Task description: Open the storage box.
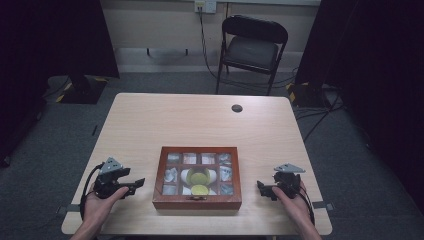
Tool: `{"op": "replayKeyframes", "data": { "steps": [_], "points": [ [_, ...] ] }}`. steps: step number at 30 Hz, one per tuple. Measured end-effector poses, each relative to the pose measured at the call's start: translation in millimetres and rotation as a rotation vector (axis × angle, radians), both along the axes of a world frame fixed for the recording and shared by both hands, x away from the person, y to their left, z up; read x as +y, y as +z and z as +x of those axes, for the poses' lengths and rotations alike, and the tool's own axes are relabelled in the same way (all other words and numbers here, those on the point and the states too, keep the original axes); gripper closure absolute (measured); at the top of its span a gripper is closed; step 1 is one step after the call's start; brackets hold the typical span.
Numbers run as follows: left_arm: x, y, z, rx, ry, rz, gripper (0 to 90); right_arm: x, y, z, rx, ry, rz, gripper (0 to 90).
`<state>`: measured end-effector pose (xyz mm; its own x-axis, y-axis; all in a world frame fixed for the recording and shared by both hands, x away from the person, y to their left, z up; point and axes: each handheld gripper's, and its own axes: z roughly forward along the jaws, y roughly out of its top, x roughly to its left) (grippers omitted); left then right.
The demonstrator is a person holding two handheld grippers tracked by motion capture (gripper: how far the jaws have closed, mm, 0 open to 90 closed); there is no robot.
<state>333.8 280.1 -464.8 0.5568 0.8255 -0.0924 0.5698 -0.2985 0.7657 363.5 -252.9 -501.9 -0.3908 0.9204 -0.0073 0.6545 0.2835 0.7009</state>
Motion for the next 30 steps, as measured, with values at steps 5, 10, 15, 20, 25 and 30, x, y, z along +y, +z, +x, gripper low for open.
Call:
{"op": "replayKeyframes", "data": {
  "steps": [5, 10, 15, 20, 25, 30],
  "points": [
    [-6.1, 7.4, -3.4, -0.033, -0.03, 0.003, 28.6, -0.7, 0.0, 0.6, 0.0, 0.017, 0.0, 0.0],
    [-7.6, 11.5, -7.1, -0.027, -0.037, -0.048, 29.4, -0.9, 0.0, 0.9, 0.001, 0.021, 0.0, 0.0],
    [-11.2, 19.2, -9.8, -0.038, -0.059, -0.072, 32.0, -0.9, -0.1, 1.0, 0.001, 0.021, -0.001, 0.0],
    [-19.6, 26.5, -13.7, -0.045, -0.118, -0.081, 33.8, -0.9, -0.1, 1.2, 0.001, 0.021, -0.002, 0.0],
    [-30.9, 29.7, -15.1, -0.035, -0.172, -0.077, 34.8, -0.9, -0.1, 1.2, 0.0, 0.021, -0.002, 0.0],
    [-41.1, 33.5, -15.0, -0.028, -0.206, -0.068, 35.4, -0.8, -0.1, 1.4, 0.0, 0.02, -0.004, 0.0]
  ]
}}
